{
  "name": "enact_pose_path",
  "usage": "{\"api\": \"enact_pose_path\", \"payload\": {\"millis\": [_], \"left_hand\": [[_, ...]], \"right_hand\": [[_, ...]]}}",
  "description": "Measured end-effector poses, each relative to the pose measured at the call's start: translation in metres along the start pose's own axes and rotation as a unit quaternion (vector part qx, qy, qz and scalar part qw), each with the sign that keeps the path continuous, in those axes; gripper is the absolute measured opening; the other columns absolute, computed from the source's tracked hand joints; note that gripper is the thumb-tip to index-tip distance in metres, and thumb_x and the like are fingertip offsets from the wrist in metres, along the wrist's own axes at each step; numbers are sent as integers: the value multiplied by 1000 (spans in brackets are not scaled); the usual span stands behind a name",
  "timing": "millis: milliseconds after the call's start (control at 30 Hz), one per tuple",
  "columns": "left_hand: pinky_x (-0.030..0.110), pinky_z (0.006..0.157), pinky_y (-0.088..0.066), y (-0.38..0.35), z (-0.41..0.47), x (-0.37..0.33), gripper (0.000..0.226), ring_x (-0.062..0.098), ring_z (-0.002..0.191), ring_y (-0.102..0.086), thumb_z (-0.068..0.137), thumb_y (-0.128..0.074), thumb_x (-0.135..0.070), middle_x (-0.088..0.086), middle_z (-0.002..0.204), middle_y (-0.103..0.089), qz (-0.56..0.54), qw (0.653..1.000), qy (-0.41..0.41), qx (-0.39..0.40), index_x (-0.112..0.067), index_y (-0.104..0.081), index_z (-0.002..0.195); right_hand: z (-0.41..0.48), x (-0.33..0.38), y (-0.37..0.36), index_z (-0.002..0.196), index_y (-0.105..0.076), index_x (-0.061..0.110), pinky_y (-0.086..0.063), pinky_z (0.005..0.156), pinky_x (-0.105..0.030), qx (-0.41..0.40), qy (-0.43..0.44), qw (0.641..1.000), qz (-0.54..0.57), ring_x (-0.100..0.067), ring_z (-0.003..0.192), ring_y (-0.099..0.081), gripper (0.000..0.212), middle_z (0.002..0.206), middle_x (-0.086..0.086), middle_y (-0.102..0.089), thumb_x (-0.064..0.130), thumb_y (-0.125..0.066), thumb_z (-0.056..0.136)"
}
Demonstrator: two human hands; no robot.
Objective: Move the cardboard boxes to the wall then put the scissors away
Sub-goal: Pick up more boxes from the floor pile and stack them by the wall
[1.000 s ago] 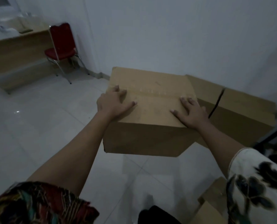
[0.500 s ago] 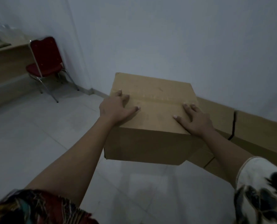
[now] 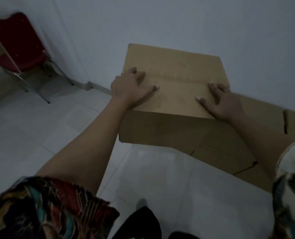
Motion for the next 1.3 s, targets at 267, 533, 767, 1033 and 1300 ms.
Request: {"api": "enact_pose_path", "payload": {"millis": [267, 533, 767, 1033, 1300], "left_hand": [[46, 107, -38, -28, 119, 34, 90, 27, 135, -42, 67, -41, -91, -9, 156, -31, -9, 999, -29, 40, -39, -46, 141], [47, 105, -39, -60, 216, 45, 89, 32, 134, -42, 70, -39, -90, -9, 157, -28, 7, 995, -59, 74, -39, -44, 142], [45, 99, -44, -100, 304, 34, 85, 36, 128, -46, 71, -42, -89, -8, 157, -29, 28, 992, -95, 84, -39, -46, 140], [45, 94, -45, -159, 376, 9, 85, 38, 123, -48, 69, -40, -89, -9, 155, -31, -1, 986, -124, 109, -40, -48, 138], [52, 94, -48, -242, 396, -9, 78, 44, 122, -44, 73, -43, -86, -14, 156, -27, -31, 978, -141, 148, -48, -37, 141]], "right_hand": [[82, 28, -31, 152, -26, 34, -21, 117, -56, 8, -48, 999, 9, -34, 146, -23, 110, 160, -10, -24, 98, -19, 63], [159, 28, -62, 152, -23, 36, -23, 115, -57, 7, -87, 996, 17, -31, 145, -26, 112, 160, -6, -23, 101, -16, 61], [228, 11, -96, 152, -23, 37, -16, 115, -56, 23, -126, 992, 21, -32, 146, -24, 106, 161, -6, -20, 97, -19, 65], [281, -28, -116, 152, -19, 41, -22, 114, -58, 36, -187, 982, 9, -38, 143, -27, 108, 162, -3, -19, 99, -16, 62], [288, -66, -147, 152, -18, 43, -22, 113, -57, 69, -240, 968, 13, -43, 141, -23, 87, 163, 3, -11, 82, -43, 78]]}}
Point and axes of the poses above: each hand's wrist, its own z-axis towards the middle knuckle, its own y-axis out of the back of the hand, x = y × z, the point moved 3 cm from there along z, towards the middle knuckle
